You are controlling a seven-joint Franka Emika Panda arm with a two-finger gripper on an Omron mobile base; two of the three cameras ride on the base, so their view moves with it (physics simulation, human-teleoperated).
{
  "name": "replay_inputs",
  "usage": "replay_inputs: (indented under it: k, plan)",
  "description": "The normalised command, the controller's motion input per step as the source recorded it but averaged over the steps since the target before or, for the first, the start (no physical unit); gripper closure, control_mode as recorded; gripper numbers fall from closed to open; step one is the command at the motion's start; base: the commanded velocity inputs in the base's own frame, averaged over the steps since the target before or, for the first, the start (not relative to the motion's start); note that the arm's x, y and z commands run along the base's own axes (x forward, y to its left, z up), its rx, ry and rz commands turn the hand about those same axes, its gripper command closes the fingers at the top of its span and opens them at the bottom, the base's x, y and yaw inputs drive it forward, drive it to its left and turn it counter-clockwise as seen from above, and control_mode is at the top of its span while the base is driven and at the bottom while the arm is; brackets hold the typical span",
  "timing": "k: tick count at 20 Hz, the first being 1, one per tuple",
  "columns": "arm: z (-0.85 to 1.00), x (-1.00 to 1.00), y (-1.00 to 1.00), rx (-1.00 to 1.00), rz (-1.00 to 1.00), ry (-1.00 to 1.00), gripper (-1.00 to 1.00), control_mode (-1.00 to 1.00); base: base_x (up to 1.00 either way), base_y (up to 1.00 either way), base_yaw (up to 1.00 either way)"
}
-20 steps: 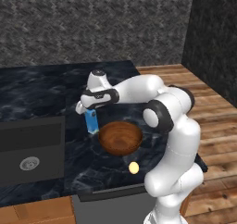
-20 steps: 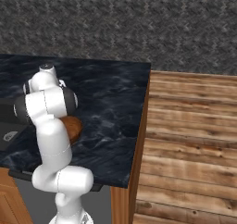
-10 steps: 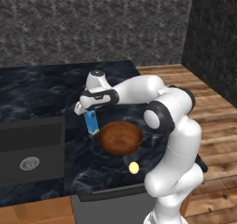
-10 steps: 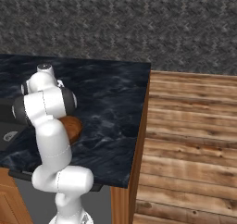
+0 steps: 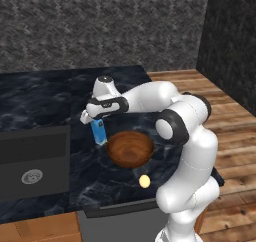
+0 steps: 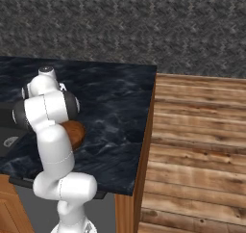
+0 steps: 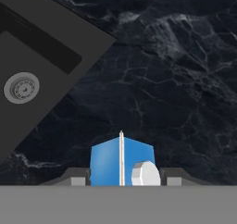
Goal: Gather the eggs and milk located in the vicinity of the sink area and place them right next to the bowl.
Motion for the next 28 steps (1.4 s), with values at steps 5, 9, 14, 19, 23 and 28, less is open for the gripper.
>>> replay_inputs:
  k: [5,9,14,19,23,28]
  plan:
    - [0.0,-0.11,-0.13,0.0,0.0,0.0,1.0,-1.0,0.0,0.0,0.0]
    - [0.0,-0.08,-0.14,0.0,0.0,0.0,1.0,-1.0,0.0,0.0,0.0]
    - [0.0,-0.04,-0.09,0.0,0.0,0.0,1.0,-1.0,0.0,0.0,0.0]
    - [0.0,-0.07,-0.11,0.0,0.0,0.0,1.0,-1.0,0.0,0.0,0.0]
    - [0.0,-0.15,-0.18,0.0,0.0,0.0,1.0,-1.0,0.0,0.0,0.0]
    - [-0.01,-0.14,-0.17,0.02,0.0,0.0,1.0,-1.0,0.0,0.0,0.0]
